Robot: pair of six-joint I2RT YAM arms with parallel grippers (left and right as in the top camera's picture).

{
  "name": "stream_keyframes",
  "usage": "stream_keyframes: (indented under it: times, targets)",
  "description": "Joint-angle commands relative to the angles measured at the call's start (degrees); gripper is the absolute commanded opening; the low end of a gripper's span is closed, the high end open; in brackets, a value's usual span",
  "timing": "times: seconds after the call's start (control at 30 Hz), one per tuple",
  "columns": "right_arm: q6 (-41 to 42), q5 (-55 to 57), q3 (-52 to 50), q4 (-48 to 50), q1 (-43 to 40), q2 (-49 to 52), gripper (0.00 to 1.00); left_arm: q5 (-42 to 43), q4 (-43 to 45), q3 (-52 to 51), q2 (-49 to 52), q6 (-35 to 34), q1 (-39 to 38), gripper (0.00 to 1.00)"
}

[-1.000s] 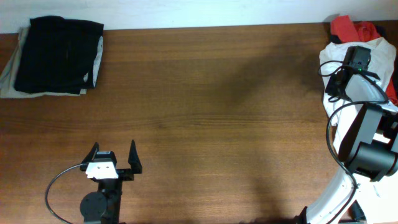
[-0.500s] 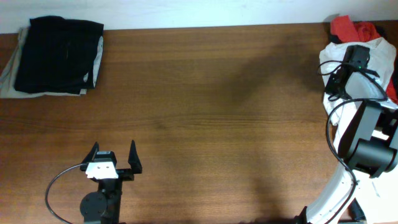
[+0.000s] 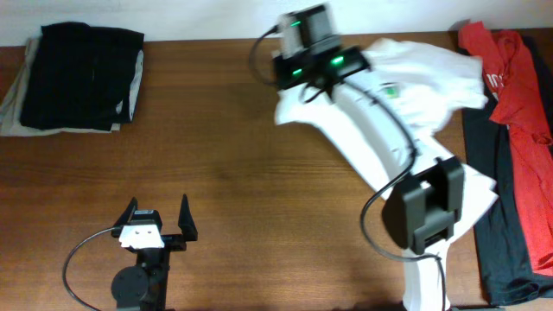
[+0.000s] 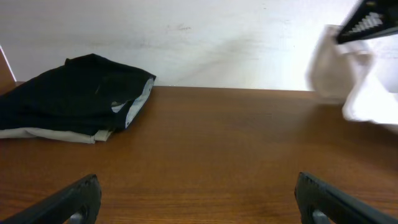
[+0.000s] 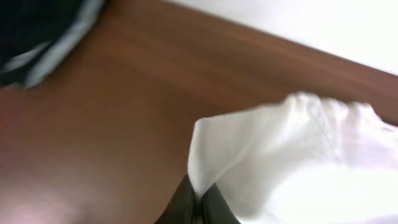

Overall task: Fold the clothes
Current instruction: 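Drag the white T-shirt with the right gripper onto the table center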

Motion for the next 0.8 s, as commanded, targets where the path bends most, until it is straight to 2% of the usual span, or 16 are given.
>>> stream_keyframes:
  times: [0.0, 0.07, 0.1, 0.13, 0.17, 0.2, 0.23, 0.27, 0.37, 0.47, 0.6, 0.73, 0.77]
  targets:
    - [3.43, -1.14, 1.22, 0.33, 10.82, -0.44, 0.04, 0.22, -0.07, -0.37, -0.28, 0.92, -0.17, 0.99]
    - [3.45, -0.55, 1.22, 1.01, 18.16, 0.09, 0.04, 0.22, -0.07, -0.35, -0.28, 0.92, -0.17, 0.99]
    - [3.98, -0.04, 1.22, 1.31, 19.47, 0.09, 0.09, 0.22, -0.07, -0.37, -0.28, 0.92, -0.17, 0.99]
    - [5.64, 0.46, 1.25, 2.12, 21.22, 0.09, 0.36, 0.22, -0.07, -0.37, -0.28, 0.92, -0.17, 0.99]
    - [5.6, 0.5, 1.27, 2.32, 21.29, 0.09, 0.5, 0.22, -0.07, -0.37, -0.28, 0.92, -0.17, 0.99]
    - [5.33, 0.48, 1.29, 2.36, 20.83, 0.07, 0.76, 0.22, -0.07, -0.37, -0.28, 0.92, -0.17, 0.99]
    - [3.54, 0.81, 1.29, 1.64, 19.34, -0.22, 0.93, 0.22, -0.07, -0.35, -0.28, 0.92, -0.17, 0.99]
    - [3.58, 0.94, 1.29, 0.81, 17.73, -0.57, 0.99, 0.22, -0.07, -0.37, -0.28, 0.92, -0.17, 0.99]
    - [3.63, 0.92, 1.29, -4.7, 5.88, -1.77, 0.99, 0.22, -0.07, -0.37, -0.28, 0.92, -0.17, 0.99]
    - [3.58, 0.96, 1.29, -13.66, -10.01, -1.75, 0.99, 0.22, -0.07, -0.37, -0.28, 0.92, -0.17, 0.99]
    - [3.65, 0.09, 1.22, -21.33, -23.08, -1.49, 0.99, 0.22, -0.07, -0.37, -0.28, 0.92, -0.17, 0.99]
    - [3.85, -14.14, 1.22, -27.54, -27.8, -1.49, 0.99, 0.94, -0.02, -0.35, -0.28, 0.87, -0.17, 0.99]
    - [4.44, -16.17, 1.2, -29.14, -27.56, -1.49, 0.99, 5.09, 0.46, -0.31, -0.28, 0.33, -0.2, 0.99]
